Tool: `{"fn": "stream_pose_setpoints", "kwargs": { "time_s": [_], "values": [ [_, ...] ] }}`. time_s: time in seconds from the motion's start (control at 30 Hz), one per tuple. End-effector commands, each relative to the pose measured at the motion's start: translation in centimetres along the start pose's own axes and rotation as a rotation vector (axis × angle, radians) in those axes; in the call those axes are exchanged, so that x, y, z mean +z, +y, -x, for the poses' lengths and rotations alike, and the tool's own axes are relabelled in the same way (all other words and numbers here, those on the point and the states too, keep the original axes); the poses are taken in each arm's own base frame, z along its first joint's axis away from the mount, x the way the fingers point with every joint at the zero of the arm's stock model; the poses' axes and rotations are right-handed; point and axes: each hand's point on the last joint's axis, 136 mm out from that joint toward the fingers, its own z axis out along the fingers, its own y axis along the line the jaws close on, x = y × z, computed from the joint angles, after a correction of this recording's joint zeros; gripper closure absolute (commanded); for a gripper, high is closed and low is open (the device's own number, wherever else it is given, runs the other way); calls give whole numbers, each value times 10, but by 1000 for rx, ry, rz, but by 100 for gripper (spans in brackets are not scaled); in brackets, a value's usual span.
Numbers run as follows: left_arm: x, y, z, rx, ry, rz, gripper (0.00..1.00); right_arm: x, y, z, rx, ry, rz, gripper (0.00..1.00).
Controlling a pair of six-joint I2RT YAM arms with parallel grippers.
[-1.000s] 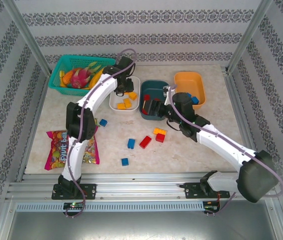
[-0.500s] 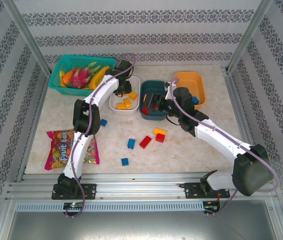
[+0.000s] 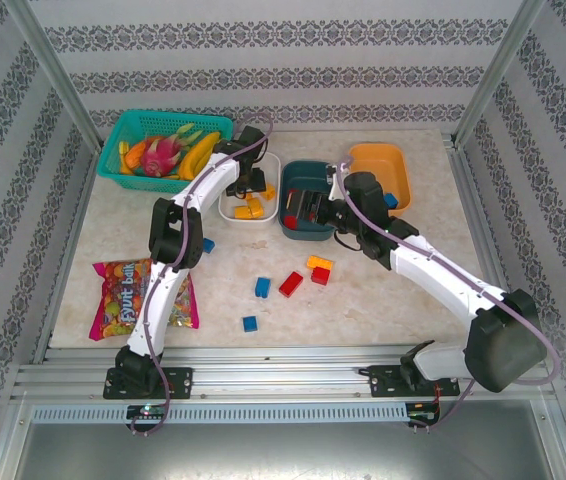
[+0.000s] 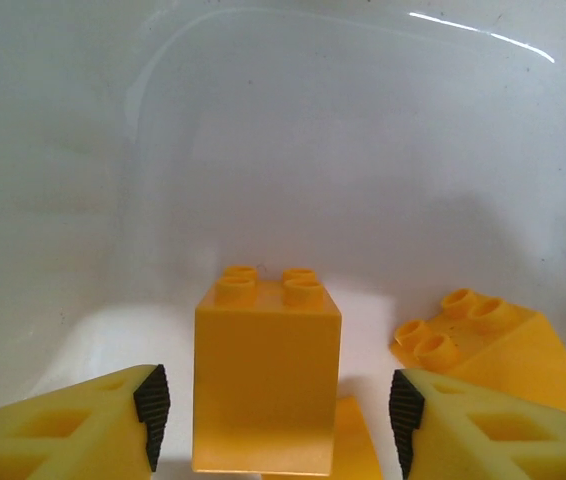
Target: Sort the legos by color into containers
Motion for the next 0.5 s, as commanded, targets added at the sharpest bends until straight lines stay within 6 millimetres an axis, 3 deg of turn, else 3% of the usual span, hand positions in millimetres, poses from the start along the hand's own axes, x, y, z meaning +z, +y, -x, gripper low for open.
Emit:
{"fn": "stream_pose_setpoints", "kwargs": {
  "time_s": [0.0,0.17,0.27,0.33,0.47],
  "values": [
    [-54,-4,24,-32,-78,-56,34,-4,7,-7,-98,41,-30,24],
    [-117,-4,30,-72,-142,-97,32,-2,11,-29,-156,94,-56,25],
    [-151,3,21,-108,-156,-124,32,5,22,-46,-203,136,-47,25],
    [-170,12,7,-134,-155,-135,31,12,31,-58,-234,166,-37,25],
    [-190,41,-37,-208,-132,-130,30,29,44,-80,-283,231,-24,25]
  ]
}}
